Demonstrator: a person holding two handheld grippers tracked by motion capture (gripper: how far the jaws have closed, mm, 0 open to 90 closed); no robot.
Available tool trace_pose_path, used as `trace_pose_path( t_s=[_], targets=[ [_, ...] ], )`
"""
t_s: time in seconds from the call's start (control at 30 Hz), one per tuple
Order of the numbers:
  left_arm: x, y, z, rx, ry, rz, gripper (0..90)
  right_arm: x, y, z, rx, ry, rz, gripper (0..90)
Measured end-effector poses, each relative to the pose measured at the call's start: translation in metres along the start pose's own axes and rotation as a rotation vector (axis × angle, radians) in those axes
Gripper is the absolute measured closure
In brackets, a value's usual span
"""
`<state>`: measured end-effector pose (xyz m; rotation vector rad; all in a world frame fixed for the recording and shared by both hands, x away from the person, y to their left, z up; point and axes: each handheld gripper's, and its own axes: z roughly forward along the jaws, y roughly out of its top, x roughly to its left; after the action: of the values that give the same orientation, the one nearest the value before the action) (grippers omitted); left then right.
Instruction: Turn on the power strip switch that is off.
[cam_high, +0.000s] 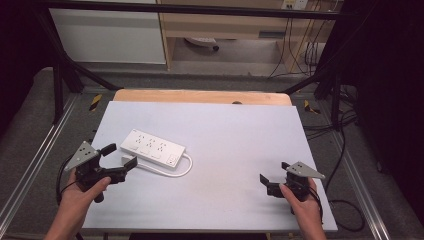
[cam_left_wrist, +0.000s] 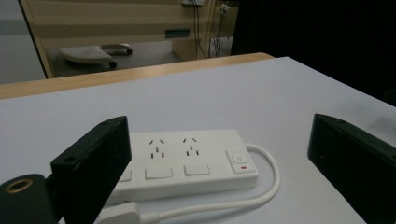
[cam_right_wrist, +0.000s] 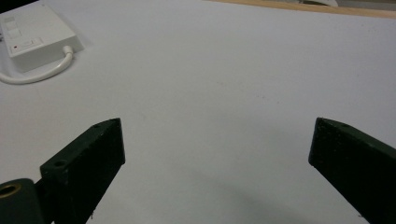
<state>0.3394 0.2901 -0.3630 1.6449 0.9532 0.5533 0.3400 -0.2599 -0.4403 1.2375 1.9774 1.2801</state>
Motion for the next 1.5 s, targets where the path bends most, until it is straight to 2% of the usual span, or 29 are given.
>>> trace_pose_path(
  t_s=[0.4,0.9,1.13,1.5],
  targets=[
    [0.003,0.004,0.009,0.006,0.006,0.007,6.3,0.000,0.001,0.000,-0.009,0.010,0.006,3.1],
    [0.008,0.013,0.009,-0.002,0.023,0.028,5.9,0.002,0.001,0.004,-0.005,0.039,-0.005,2.4],
    [0.014,0.014,0.013,-0.006,0.033,0.013,6.0,0.003,0.002,0.004,-0.002,0.038,-0.011,2.6],
    [0.019,0.014,0.023,-0.021,0.055,0.010,6.0,0.003,0.002,0.006,-0.001,0.041,-0.015,2.5]
  ],
)
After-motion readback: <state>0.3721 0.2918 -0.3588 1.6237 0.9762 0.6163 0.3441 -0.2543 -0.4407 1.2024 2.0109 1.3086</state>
